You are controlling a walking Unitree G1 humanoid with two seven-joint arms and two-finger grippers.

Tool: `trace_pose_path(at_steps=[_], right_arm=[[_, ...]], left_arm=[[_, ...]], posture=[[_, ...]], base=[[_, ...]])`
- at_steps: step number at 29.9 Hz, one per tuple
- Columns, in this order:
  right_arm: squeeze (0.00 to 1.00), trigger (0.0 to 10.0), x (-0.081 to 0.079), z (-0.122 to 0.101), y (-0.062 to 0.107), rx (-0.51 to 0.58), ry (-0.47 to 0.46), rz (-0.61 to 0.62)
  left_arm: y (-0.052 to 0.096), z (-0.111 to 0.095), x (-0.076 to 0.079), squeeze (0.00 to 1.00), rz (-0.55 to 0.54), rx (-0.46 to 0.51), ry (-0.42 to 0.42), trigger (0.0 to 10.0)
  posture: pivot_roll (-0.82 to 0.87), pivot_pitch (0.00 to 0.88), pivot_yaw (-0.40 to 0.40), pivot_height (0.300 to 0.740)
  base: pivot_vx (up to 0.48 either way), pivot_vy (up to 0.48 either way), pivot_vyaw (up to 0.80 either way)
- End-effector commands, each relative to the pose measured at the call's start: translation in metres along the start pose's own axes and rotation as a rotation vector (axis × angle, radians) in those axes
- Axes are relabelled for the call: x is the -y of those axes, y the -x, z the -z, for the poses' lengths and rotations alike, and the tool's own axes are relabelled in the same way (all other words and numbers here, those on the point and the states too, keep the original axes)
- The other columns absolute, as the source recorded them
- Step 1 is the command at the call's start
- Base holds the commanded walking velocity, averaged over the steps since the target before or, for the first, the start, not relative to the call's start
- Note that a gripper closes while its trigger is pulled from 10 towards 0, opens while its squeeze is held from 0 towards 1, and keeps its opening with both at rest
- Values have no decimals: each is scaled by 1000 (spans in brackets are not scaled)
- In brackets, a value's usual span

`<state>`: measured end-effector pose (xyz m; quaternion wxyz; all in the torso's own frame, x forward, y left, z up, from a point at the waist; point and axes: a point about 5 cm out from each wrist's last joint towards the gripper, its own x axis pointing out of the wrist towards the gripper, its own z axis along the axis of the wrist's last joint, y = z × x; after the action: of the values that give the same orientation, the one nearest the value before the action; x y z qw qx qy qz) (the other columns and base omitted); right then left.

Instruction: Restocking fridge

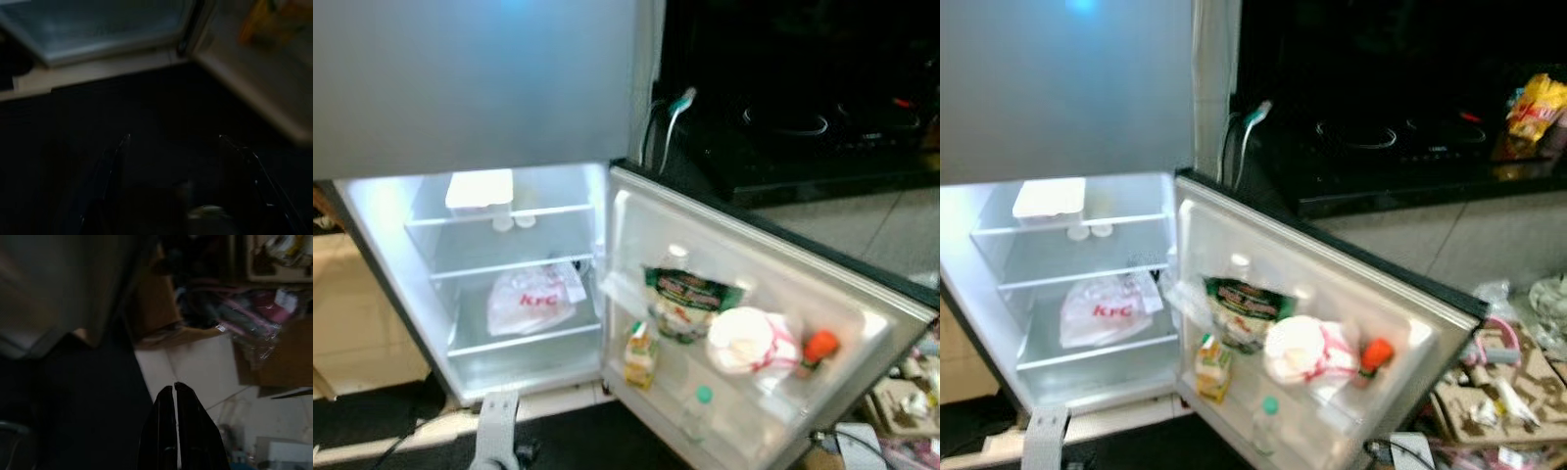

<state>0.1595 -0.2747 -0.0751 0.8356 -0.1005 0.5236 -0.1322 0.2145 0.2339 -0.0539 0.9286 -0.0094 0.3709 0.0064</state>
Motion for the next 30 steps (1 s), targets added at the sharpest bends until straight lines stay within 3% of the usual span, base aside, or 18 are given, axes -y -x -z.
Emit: trace_pose_path(at_steps=[1,8,11,18,30], right_arm=[[0,10000,-2,1,0,3,-5,-8],[0,10000,-2,3,0,1,-1,-7],[0,10000,-3,3,0,2,1,-7],[0,10000,-4,4,0,1,2,-9],[0,10000,3,7,0,-5,-19,3]], left_arm=[[-1,7,11,0,6,-26,10,10000],[-3,7,18,0,22,-26,33,10000],[-2,7,17,0,32,-21,35,10000],[5,10,-6,0,20,-25,7,10000],[3,19,16,0,63,-31,-63,10000]], posture=[[4,0,-66,738],[2,0,-66,738],[2,0,-66,738],[1,0,-67,738],[0,0,-64,738]], base=[[0,0,0],[0,0,0],[0,442,0],[0,274,0],[0,0,0]])
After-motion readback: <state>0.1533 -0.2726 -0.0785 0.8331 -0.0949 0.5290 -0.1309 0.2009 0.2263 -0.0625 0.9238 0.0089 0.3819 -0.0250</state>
